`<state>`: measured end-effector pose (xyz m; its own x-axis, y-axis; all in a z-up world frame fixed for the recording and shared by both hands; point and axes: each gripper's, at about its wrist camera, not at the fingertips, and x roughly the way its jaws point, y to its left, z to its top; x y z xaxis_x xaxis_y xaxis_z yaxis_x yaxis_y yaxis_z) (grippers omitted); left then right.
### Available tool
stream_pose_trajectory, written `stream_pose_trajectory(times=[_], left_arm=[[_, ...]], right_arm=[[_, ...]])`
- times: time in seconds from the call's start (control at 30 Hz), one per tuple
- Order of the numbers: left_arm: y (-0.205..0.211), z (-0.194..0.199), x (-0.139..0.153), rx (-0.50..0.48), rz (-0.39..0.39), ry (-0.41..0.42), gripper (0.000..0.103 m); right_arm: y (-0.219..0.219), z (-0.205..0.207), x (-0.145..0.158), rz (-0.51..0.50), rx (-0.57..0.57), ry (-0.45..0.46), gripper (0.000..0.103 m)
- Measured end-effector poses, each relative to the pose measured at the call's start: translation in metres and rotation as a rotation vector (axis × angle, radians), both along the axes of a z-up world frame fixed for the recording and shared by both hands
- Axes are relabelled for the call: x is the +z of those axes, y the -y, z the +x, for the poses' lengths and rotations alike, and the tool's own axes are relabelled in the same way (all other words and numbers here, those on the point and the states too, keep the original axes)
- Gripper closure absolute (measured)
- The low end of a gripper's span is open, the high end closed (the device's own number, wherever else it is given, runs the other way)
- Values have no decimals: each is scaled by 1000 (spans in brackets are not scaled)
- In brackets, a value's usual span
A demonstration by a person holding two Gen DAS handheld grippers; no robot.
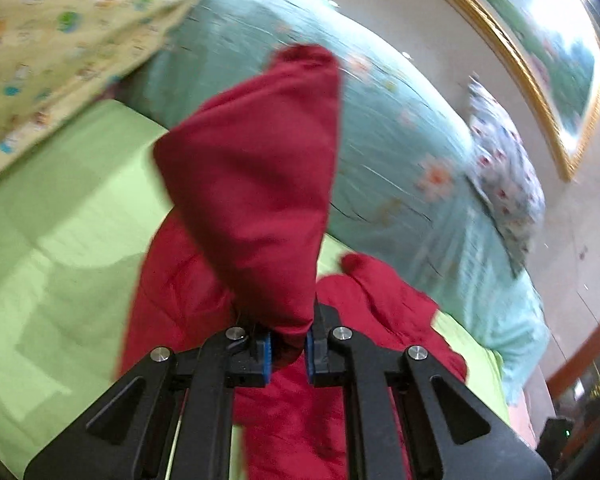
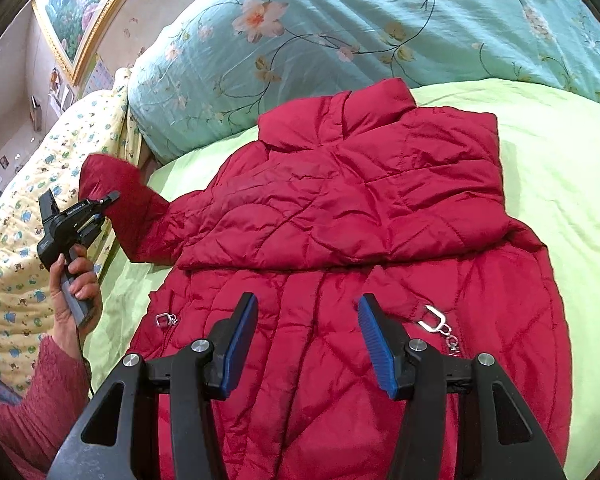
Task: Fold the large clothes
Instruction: 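Grasp the other sleeve cuff with the left tool, then fold the sleeve across the jacket toward the right tool and release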
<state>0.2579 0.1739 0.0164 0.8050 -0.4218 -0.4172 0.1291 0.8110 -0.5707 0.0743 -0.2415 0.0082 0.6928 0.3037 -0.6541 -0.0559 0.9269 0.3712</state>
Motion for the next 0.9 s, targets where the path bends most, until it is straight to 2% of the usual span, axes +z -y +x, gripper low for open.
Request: stream_pose_trajectory(times=[0.47, 0.7, 0.9], left_arm=[[135, -30, 10, -294, 37, 19, 94], [193, -33, 7, -387, 98, 3, 94], [236, -33, -9, -436, 149, -30, 94]], right_arm=[[27, -3, -6, 53, -59, -23, 48], [46, -4, -5, 89, -91, -19, 48], [69, 0, -3, 141, -131, -18, 48]])
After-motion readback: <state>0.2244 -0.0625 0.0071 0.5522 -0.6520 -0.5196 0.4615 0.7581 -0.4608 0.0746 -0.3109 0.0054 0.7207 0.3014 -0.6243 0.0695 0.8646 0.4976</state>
